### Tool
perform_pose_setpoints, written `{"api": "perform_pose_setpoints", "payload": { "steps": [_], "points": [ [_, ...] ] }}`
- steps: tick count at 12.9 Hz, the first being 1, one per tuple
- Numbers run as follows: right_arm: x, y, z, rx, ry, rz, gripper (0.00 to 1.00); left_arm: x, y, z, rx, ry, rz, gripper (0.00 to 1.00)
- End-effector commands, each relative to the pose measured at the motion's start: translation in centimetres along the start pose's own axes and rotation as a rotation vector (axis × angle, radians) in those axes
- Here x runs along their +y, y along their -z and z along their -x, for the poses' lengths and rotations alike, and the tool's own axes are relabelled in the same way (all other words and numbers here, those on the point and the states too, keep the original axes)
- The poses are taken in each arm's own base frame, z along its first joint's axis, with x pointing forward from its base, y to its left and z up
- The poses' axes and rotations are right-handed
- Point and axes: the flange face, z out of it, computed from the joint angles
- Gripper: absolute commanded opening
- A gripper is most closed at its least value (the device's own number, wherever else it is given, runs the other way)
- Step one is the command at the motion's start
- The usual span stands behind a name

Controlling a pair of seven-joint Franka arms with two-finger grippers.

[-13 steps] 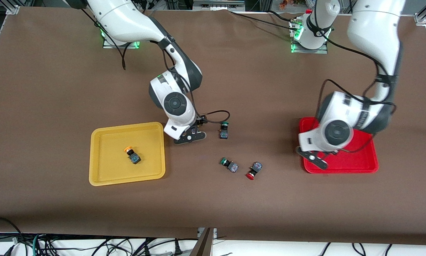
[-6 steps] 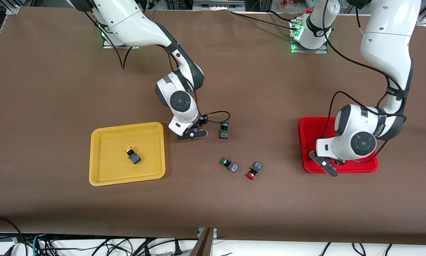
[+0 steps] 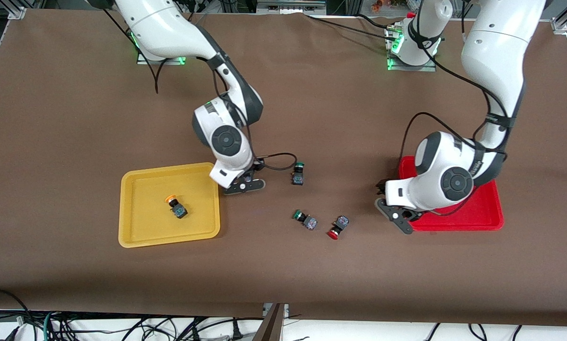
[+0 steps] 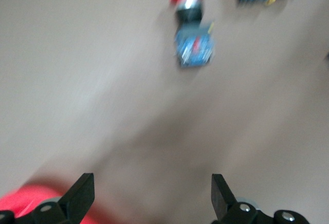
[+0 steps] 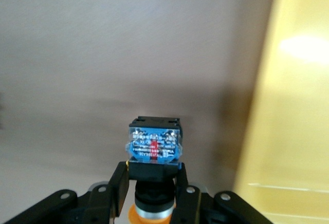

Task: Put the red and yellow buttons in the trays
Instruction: 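Place the second orange button in the yellow tray with the right gripper, then grasp the second red button with the left gripper while the right gripper withdraws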

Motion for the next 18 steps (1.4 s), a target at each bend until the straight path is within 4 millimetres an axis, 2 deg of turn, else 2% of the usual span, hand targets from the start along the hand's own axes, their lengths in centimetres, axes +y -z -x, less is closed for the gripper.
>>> {"api": "perform_pose_setpoints", "payload": {
  "steps": [1, 2, 3, 4, 5, 6, 7, 8, 9, 10, 11, 13, 14, 15, 16, 17, 18],
  "points": [
    [8.0, 0.3, -1.0, -0.034, 0.150, 0.060, 0.00, -0.1, -3.0, -3.1, 0.154, 0.032, -0.024, 1.00],
    [10.2, -0.6, -0.9, -0.042, 0.167, 0.069, 0.06, 0.1, -3.7, -3.5, 0.195, 0.047, -0.023, 1.00],
    [11.8, -2.2, -0.8, -0.031, 0.162, 0.067, 0.07, 0.0, -5.0, -3.8, 0.248, 0.076, -0.020, 1.00],
    [13.1, -4.2, -0.3, -0.002, 0.142, 0.063, 0.13, 1.1, -6.1, -4.2, 0.300, 0.104, -0.001, 1.00],
    [13.3, -5.2, 0.1, 0.016, 0.124, 0.056, 0.30, 1.8, -6.5, -4.4, 0.329, 0.138, 0.025, 1.00],
    [13.2, -5.0, 0.2, 0.012, 0.108, 0.040, 0.39, 2.5, -7.0, -4.4, 0.330, 0.163, 0.050, 1.00],
    [13.3, -4.3, 0.1, 0.004, 0.091, 0.018, 0.54, 3.8, -7.6, -4.1, 0.324, 0.267, 0.114, 1.00],
    [13.1, -3.3, -0.1, 0.003, 0.075, -0.009, 0.74, 4.1, -7.7, -4.2, 0.322, 0.294, 0.123, 1.00],
    [13.2, -2.0, -0.1, 0.003, 0.063, -0.029, 0.99, 4.4, -8.4, -4.3, 0.321, 0.265, 0.100, 1.00],
    [13.5, -0.3, -0.2, 0.017, 0.059, -0.039, 0.99, 4.3, -8.8, -4.7, 0.355, 0.201, 0.030, 1.00],
    [13.3, 2.3, 0.1, 0.025, 0.060, -0.052, 0.99, 3.8, -9.5, -4.4, 0.373, 0.186, -0.001, 1.00],
    [13.7, 7.4, 1.1, 0.041, 0.063, -0.067, 0.99, 4.4, -10.0, -4.5, 0.368, 0.181, 0.003, 1.00],
    [14.5, 10.2, 1.9, 0.041, 0.057, -0.072, 1.00, 4.5, -10.0, -4.5, 0.366, 0.179, 0.003, 0.53],
    [15.2, 12.8, 3.0, 0.043, 0.044, -0.083, 1.00, 4.6, -10.2, -4.5, 0.365, 0.201, 0.012, 0.24],
    [15.8, 16.2, 4.5, 0.048, 0.014, -0.097, 0.99, 4.0, -10.3, -4.3, 0.363, 0.199, 0.009, 0.10],
    [17.2, 19.4, 6.2, 0.042, -0.002, -0.106, 1.00, 3.6, -10.2, -3.9, 0.355, 0.194, 0.006, 0.00],
    [18.0, 22.1, 8.1, 0.020, -0.008, -0.084, 1.00, 4.0, -10.0, -3.7, 0.338, 0.188, 0.011, 0.00]
  ]
}}
